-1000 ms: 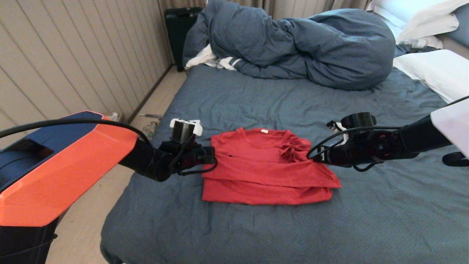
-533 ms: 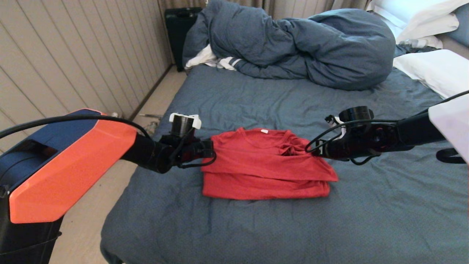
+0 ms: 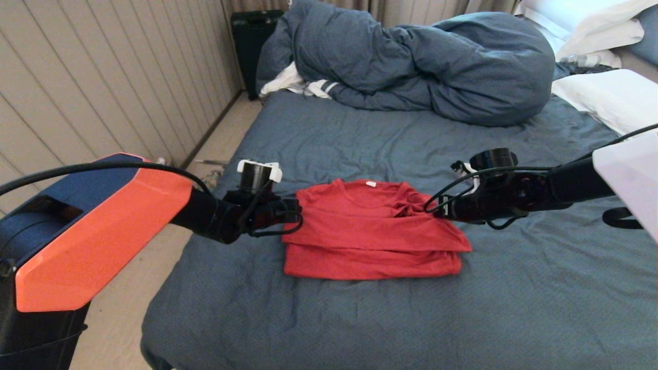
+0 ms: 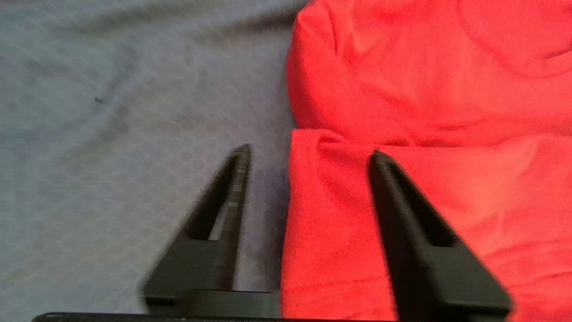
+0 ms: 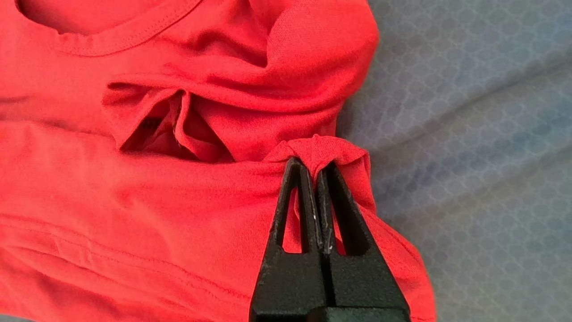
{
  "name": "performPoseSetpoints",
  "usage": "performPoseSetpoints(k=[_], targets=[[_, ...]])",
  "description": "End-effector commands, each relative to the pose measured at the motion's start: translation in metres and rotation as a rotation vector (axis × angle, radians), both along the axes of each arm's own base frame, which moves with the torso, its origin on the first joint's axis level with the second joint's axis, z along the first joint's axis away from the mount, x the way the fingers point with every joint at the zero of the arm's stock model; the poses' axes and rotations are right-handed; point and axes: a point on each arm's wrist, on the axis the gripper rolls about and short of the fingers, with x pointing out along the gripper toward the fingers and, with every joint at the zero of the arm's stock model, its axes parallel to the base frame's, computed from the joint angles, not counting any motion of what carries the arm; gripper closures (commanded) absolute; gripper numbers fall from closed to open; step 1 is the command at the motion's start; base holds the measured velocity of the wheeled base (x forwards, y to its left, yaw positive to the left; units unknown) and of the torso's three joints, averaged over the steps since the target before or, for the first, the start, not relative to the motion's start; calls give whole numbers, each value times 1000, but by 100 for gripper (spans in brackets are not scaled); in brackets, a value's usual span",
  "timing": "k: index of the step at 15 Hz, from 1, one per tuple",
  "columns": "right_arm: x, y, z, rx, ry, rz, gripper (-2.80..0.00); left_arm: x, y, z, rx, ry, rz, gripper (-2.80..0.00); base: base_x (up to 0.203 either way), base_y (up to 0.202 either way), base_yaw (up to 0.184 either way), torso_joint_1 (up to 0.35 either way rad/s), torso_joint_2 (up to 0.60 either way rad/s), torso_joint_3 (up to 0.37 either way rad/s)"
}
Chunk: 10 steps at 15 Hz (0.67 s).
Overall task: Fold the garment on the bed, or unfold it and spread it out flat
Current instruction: Fold the red T-shirt
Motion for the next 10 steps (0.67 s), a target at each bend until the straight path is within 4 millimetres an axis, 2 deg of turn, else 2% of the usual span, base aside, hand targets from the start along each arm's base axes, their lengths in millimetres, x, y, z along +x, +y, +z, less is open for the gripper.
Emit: performPoseSetpoints(k=[1,4,5,10], targets=[[-2,-1,3,1,-5,-1,0,-5,3,16,-16,-28,2,-280,0,0,0,0,0,0],[-4,-1,3,-3,8,-1,0,-15,8,27,-19,-37,4,-280,0,0,0,0,0,0],[-3,0,0,-10,15,-2,-280,-17,9,29,-19,-37,4,-280,0,0,0,0,0,0],[-5,1,6,-19,-1,-3,-280,-19,10,28,-16,-32,4,-280,0,0,0,0,0,0]])
